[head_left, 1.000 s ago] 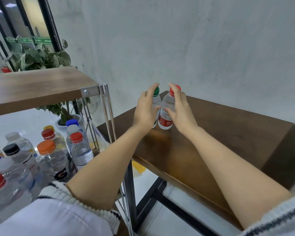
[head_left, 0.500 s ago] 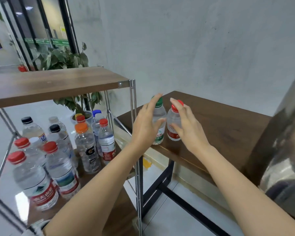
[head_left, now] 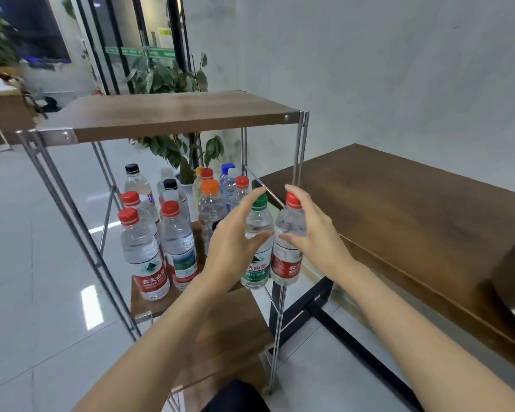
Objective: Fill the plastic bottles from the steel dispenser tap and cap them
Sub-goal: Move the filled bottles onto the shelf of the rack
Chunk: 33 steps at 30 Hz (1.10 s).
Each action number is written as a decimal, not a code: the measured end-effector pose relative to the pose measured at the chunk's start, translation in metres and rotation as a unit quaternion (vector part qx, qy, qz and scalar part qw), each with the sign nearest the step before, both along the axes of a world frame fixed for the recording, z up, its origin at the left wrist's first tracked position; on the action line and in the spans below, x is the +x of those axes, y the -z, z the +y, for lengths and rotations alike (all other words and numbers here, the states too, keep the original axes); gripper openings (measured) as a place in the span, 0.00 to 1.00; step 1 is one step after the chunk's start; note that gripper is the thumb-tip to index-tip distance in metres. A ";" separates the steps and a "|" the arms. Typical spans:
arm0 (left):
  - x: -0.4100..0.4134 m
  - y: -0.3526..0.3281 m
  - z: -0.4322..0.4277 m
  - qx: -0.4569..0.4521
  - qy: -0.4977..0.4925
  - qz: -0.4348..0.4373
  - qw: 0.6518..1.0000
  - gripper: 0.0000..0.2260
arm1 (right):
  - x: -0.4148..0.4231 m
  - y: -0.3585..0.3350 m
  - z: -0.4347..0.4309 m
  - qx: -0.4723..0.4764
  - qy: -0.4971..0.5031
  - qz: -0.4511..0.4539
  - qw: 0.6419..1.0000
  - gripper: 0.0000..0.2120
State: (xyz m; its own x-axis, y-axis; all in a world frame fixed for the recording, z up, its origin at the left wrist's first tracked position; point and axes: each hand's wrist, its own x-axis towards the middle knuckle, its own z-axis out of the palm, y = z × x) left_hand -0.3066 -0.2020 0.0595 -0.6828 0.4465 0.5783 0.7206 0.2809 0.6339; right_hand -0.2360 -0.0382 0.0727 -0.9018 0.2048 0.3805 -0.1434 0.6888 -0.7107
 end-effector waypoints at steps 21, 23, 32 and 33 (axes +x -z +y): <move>-0.080 0.062 -0.023 -0.001 -0.139 -0.085 0.987 0.34 | -0.116 0.062 -0.020 -0.039 -0.036 -0.052 0.997 0.42; -0.083 0.062 -0.021 0.005 -0.144 -0.090 0.986 0.35 | -0.121 0.064 -0.019 -0.032 -0.033 -0.048 0.998 0.42; -0.091 0.063 -0.014 0.005 -0.154 -0.098 0.983 0.34 | -0.131 0.065 -0.023 -0.020 -0.018 -0.041 0.999 0.41; -0.090 0.063 -0.013 0.004 -0.156 -0.098 0.983 0.34 | -0.131 0.066 -0.023 -0.019 -0.017 -0.040 0.999 0.41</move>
